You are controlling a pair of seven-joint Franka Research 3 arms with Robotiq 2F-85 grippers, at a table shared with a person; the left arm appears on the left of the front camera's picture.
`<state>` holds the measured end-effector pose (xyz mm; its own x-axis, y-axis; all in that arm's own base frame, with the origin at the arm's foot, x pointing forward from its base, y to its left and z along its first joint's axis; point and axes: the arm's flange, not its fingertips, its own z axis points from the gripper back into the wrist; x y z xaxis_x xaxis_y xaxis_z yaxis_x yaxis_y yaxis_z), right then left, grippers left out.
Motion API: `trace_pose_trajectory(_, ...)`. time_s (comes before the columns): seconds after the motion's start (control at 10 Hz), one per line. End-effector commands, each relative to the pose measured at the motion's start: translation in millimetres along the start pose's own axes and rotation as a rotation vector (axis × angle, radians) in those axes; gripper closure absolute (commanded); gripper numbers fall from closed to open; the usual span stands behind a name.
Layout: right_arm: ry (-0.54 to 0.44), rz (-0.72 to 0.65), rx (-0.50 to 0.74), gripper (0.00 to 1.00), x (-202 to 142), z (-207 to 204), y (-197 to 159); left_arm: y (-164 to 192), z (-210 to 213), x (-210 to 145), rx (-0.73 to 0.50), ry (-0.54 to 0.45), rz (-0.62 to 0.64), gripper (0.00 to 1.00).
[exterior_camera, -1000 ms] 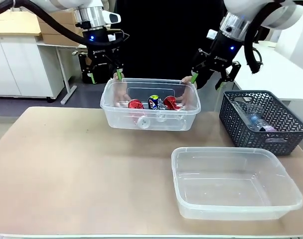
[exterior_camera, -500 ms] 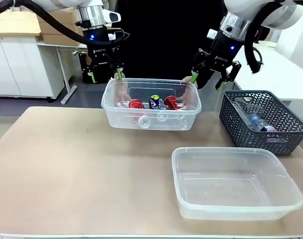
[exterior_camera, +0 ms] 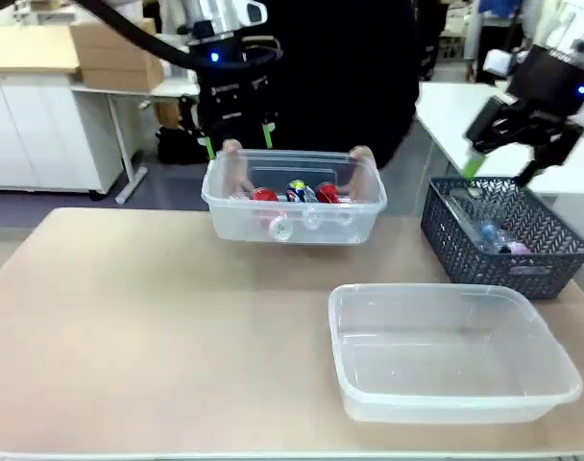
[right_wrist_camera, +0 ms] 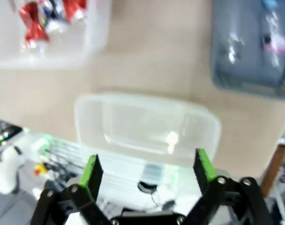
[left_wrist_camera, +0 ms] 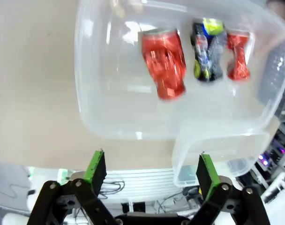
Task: Sort the waste into each basket.
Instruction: Pick up the Organizing box on the right side of the table and lift it.
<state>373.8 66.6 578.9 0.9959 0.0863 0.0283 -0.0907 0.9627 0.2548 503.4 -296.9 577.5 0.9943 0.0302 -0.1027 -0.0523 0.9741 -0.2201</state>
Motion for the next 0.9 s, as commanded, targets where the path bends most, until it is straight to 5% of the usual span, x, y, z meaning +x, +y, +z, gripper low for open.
trace_pose_trajectory(0.0,-0.061,-0.042,0.01,0.0,-48.1,-6.3,-45.0,10.6,-26.4,-44.0,0.036,-0.018,-0.054,0.0)
trace_pose_trajectory(0.2,-0.115,-0.108,0.016,0.0,-89.2,-12.7,-67.8,9.8,-48.0,-72.5,0.077,-0.023,-0.077,0.0)
trace_pose_trajectory(0.3,-0.171,-0.166,0.007,0.0,-92.0,-15.2,-67.2,5.5,-61.7,-70.3,0.113,0.083,-0.175,0.0)
trace_pose_trajectory(0.4,-0.067,-0.1,0.027,0.0,-80.4,-3.9,-64.1,-7.0,-33.9,-64.4,0.058,0.01,-0.059,0.0)
trace_pose_trajectory(0.7,-0.097,-0.124,0.021,0.0,-92.0,-8.9,-69.9,-5.4,-47.0,-70.5,0.076,0.033,-0.091,0.0)
trace_pose_trajectory(0.8,-0.082,-0.001,0.016,0.0,-88.4,-25.1,-65.3,-13.0,-65.7,-73.9,0.088,0.045,-0.029,0.0)
